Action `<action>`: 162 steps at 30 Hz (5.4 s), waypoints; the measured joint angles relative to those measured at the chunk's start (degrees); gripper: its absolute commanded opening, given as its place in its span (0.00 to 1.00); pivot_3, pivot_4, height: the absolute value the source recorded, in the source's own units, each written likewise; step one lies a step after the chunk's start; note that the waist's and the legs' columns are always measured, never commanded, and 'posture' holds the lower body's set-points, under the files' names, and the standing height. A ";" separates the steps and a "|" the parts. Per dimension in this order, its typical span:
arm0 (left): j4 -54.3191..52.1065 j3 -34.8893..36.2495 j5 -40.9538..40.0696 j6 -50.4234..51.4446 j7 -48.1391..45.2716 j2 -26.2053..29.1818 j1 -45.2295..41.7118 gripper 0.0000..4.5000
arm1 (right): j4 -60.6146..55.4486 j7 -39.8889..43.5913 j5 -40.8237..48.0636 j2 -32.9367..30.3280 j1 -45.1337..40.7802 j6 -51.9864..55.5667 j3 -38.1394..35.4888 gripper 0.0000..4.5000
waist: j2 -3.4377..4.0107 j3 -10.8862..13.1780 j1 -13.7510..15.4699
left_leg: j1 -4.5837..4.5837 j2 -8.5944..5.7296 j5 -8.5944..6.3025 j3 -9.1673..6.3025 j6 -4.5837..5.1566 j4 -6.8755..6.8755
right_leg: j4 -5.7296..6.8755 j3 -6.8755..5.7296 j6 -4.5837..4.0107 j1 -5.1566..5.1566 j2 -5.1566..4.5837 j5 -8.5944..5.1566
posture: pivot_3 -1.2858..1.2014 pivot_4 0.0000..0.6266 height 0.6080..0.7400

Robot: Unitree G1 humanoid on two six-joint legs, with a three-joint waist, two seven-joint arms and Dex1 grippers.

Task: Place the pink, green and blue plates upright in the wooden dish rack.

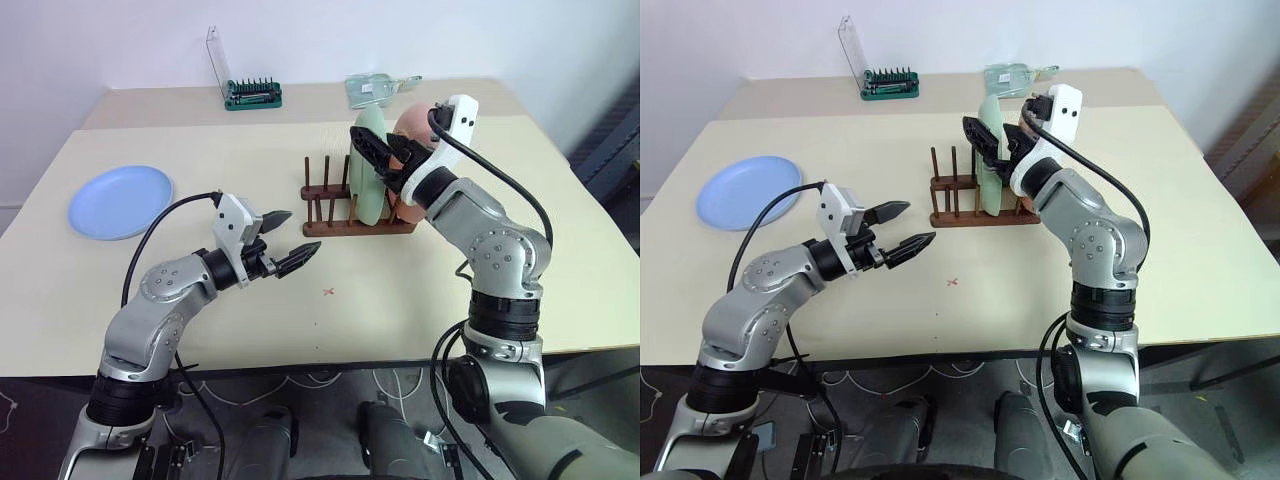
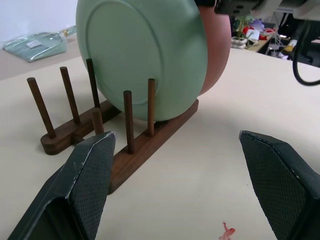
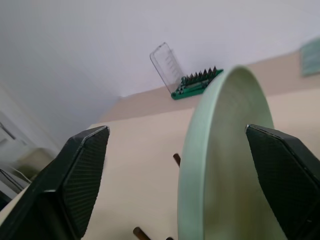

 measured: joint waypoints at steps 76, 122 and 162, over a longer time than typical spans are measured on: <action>6.07 20.23 -4.41 28.43 56.41 -15.67 -33.40 0.01 | 26.02 18.33 -63.35 -8.28 -10.87 -60.50 34.72 1.00 | -0.34 -0.07 -1.27 | 0.01 0.06 0.20 -0.05 -0.57 0.02 | 0.00 -0.02 -0.01 -0.01 0.13 0.04 | 0.52 0.24 1.00; 19.01 37.13 3.54 4.69 47.68 1.81 -21.93 0.99 | 28.15 17.34 -61.75 -4.44 -11.38 -65.16 33.30 0.00 | -0.35 -0.06 -1.37 | -0.01 0.08 0.26 -0.06 -0.67 0.00 | 0.04 0.00 -0.05 -0.07 0.16 0.06 | 0.52 0.24 1.00; 2.10 6.03 4.79 -4.56 4.68 1.65 12.19 0.99 | 8.62 6.40 5.81 9.86 -7.74 7.57 -0.06 0.00 | 0.02 -0.04 -1.36 | 0.03 0.21 0.09 -0.01 -0.38 -0.09 | 0.16 -0.01 -0.23 -0.18 0.21 0.14 | 0.52 0.24 1.00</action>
